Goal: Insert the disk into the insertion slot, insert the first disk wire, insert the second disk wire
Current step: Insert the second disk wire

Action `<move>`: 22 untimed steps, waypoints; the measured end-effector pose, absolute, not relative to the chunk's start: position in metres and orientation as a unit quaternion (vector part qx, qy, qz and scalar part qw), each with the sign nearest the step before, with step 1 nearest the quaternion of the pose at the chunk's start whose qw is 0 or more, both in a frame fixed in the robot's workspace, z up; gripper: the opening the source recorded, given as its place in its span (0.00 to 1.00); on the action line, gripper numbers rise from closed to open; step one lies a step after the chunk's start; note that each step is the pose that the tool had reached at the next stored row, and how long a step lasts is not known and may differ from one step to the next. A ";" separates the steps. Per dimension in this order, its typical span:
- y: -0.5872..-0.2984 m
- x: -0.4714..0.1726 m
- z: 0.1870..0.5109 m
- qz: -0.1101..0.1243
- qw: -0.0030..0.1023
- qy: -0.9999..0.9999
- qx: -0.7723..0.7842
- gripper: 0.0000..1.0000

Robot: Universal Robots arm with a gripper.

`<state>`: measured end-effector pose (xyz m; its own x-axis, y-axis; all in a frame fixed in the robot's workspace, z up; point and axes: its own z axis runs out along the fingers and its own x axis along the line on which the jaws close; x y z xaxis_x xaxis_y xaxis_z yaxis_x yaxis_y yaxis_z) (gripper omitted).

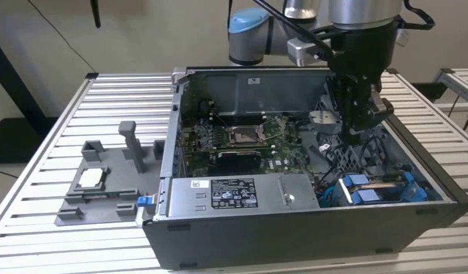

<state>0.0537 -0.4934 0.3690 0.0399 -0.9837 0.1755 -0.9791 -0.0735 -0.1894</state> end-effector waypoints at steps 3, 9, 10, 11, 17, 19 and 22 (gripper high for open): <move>-0.493 0.053 0.369 -0.131 0.010 0.681 -0.721 0.16; -0.493 0.053 0.369 -0.131 0.010 0.681 -0.721 0.16; -0.493 0.053 0.369 -0.131 0.010 0.681 -0.721 0.16; -0.493 0.054 0.368 -0.131 0.009 0.681 -0.721 0.16; -0.500 0.066 0.367 -0.119 -0.001 0.681 -0.723 0.16; -0.502 0.071 0.366 -0.115 -0.006 0.681 -0.724 0.16; -0.506 0.076 0.365 -0.107 -0.009 0.681 -0.725 0.16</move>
